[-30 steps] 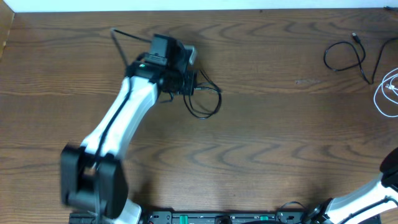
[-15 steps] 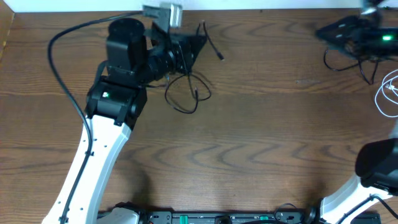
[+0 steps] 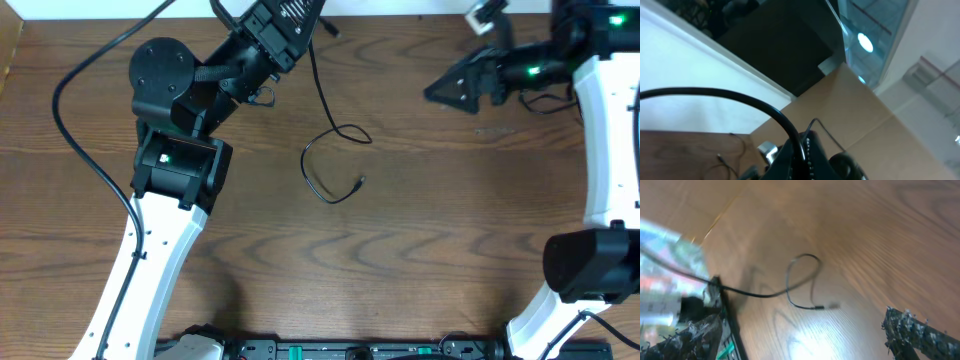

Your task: Untangle cables

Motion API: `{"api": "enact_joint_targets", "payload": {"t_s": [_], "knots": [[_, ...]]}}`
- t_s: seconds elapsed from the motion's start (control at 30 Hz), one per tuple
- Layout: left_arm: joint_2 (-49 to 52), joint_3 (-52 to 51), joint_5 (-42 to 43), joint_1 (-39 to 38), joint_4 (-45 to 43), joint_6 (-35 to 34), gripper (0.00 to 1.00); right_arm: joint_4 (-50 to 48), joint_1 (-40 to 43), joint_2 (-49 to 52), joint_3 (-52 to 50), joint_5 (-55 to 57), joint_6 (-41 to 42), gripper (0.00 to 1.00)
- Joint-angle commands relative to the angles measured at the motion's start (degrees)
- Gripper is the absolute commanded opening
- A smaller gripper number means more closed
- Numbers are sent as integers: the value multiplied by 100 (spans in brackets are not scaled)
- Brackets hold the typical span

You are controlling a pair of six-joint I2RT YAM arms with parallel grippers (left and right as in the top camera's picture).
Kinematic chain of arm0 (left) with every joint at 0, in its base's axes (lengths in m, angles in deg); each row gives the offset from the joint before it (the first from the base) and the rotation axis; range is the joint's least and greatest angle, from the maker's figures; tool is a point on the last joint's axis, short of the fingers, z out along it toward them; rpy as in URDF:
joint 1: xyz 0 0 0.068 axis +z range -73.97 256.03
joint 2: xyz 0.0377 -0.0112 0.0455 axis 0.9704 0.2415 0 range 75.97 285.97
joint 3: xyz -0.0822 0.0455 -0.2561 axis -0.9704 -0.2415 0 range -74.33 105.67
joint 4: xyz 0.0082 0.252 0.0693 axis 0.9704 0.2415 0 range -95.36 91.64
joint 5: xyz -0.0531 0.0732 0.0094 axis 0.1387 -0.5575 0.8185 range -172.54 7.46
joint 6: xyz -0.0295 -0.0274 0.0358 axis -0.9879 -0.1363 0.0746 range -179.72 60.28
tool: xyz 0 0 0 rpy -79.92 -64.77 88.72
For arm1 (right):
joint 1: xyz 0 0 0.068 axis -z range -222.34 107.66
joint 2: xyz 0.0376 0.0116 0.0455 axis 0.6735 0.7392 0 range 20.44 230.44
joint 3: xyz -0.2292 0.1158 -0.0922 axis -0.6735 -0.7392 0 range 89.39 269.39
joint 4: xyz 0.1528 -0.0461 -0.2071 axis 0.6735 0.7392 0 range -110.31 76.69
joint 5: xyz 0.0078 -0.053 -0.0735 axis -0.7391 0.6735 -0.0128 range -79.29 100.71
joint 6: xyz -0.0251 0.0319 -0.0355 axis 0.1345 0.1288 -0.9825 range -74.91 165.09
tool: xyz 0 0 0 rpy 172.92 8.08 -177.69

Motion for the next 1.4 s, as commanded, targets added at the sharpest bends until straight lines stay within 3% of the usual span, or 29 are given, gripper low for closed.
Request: {"api": "enact_joint_targets", "payload": {"t_s": [0.0, 0.3, 0.4, 0.63, 0.8, 0.83, 0.9, 0.93, 0.97, 1.1, 1.2, 1.33, 1.37], "knots": [[-109, 79, -140, 7, -44, -616, 7, 96, -295, -57, -24, -892, -1338, 99], [-109, 79, -129, 168, -46, -1283, 7, -127, -1266, -55, -439, -931, -1740, 95], [-111, 79, -105, 205, -48, -1574, 8, -758, -1547, -55, -973, -940, -1657, 88], [-111, 79, -109, 203, -68, -1904, 7, -2883, -2111, -55, -1989, -977, -610, 87], [-114, 79, -107, 203, -94, -1917, 8, -4105, -2566, -55, -2277, -876, -468, 72], [-114, 79, -107, 203, -92, -1915, 8, -4229, -2629, -55, -2277, -826, -468, 65], [-114, 79, -107, 205, -92, -1912, 8, -4478, -2741, -57, -2277, -699, -468, 36], [-114, 79, -103, 212, -90, -1910, 8, -4564, -2767, -57, -2277, -619, -457, 14], [-111, 79, -87, 227, -87, -1906, 8, -4642, -2767, -57, -2275, -511, -295, 1], [-111, 79, 68, 334, 153, -1554, 8, -4782, -2520, -76, -2260, -190, 1040, 1], [-111, 79, 149, 422, 811, -1145, 9, -4771, -2175, -144, -2258, -175, 1993, 1], [-96, 79, 136, 492, 2048, -306, 17, -4690, -1541, -461, -2258, -155, 2916, 1], [-85, 79, 107, 492, 2380, 15, 23, -4673, -1362, -601, -2258, -155, 3095, 1]]}}
